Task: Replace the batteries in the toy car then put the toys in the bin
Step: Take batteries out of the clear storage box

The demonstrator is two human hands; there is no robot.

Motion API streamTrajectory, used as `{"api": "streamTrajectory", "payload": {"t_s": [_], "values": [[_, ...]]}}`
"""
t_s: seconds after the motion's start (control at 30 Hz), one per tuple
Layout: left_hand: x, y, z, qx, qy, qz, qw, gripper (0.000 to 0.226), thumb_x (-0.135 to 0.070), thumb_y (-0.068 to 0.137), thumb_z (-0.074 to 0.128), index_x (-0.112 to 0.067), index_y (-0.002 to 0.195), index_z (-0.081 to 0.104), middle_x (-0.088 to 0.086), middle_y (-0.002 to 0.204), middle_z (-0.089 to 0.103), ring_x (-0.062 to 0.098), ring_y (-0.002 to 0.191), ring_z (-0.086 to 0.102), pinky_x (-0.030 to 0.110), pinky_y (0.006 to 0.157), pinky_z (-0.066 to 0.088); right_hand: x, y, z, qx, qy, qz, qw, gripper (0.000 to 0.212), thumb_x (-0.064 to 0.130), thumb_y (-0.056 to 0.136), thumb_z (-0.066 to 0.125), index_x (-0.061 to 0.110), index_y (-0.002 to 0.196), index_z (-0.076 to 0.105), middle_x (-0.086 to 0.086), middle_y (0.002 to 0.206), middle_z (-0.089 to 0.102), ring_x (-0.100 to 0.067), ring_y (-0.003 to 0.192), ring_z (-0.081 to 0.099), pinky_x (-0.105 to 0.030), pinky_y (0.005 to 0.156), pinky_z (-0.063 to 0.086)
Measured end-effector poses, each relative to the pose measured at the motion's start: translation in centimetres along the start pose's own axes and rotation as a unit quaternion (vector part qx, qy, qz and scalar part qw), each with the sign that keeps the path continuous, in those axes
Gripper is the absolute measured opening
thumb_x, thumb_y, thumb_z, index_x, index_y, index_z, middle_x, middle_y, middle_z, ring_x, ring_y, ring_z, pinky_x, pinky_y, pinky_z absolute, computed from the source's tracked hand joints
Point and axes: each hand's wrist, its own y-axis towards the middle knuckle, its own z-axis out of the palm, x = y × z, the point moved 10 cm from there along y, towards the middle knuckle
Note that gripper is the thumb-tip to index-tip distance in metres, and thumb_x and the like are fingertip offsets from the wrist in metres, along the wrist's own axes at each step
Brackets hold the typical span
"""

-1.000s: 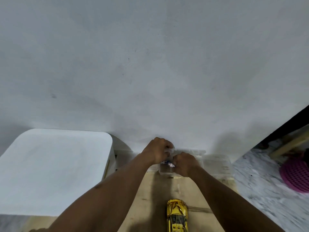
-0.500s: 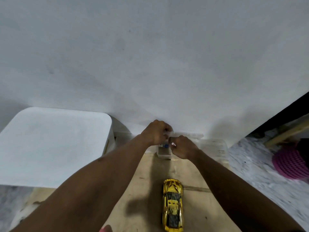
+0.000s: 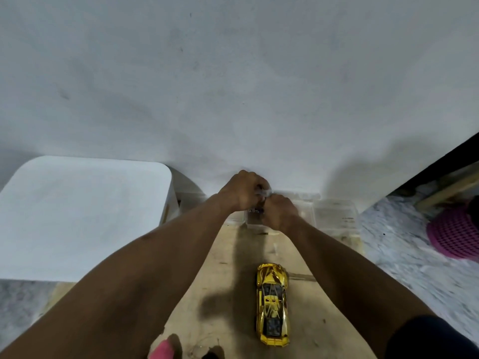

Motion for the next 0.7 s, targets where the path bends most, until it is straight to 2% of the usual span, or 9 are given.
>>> {"api": "streamTrajectory", "payload": {"t_s": [0.3, 0.47, 0.6, 0.7], "values": [[0.1, -0.1, -0.1, -0.008, -0.024, -0.011, 1.0, 0.023, -0.015, 0.077, 0.068, -0.023, 0.095, 0.079, -0.006, 0.092, 0.077, 0.012, 0.09, 0.069, 0.03, 0.083, 0.055, -0.3, 0.3, 0.3, 0.002, -0.007, 0.016, 1.0, 0.029, 0.029, 0.093, 0.059, 0.009, 0.113, 0.066, -0.008, 0.111, 0.069, -0.024, 0.099, 0.066, -0.031, 0.081, 0.051], [-0.2, -0.2, -0.2, 0.002, 0.0, -0.015, 1.0, 0.03, -0.012, 0.075, 0.066, -0.023, 0.1, 0.079, -0.005, 0.099, 0.077, 0.015, 0.094, 0.068, 0.025, 0.081, 0.052, -0.5, 0.3, 1.2, 0.015, 0.004, 0.001, 1.0, 0.03, 0.038, 0.088, 0.063, 0.015, 0.107, 0.07, -0.006, 0.108, 0.071, -0.024, 0.097, 0.066, -0.031, 0.077, 0.05], [0.0, -0.4, -0.1, 0.004, -0.008, -0.02, 1.0, 0.029, -0.012, 0.077, 0.066, -0.022, 0.102, 0.078, -0.005, 0.098, 0.077, 0.015, 0.094, 0.068, 0.026, 0.083, 0.052, -1.2, 0.1, 1.5, 0.039, 0.079, 0.002, 0.996, 0.025, 0.038, 0.085, 0.069, 0.017, 0.096, 0.075, -0.003, 0.098, 0.073, -0.019, 0.088, 0.065, -0.029, 0.072, 0.051], [0.2, -0.5, 0.1, 0.007, -0.015, -0.032, 0.999, 0.031, -0.011, 0.079, 0.065, -0.024, 0.104, 0.077, -0.006, 0.099, 0.076, 0.015, 0.094, 0.067, 0.029, 0.084, 0.053, -2.5, -0.9, 0.7, 0.013, 0.166, 0.003, 0.986, 0.023, 0.039, 0.078, 0.071, 0.018, 0.088, 0.074, -0.003, 0.09, 0.072, -0.019, 0.083, 0.064, -0.036, 0.075, 0.056]]}}
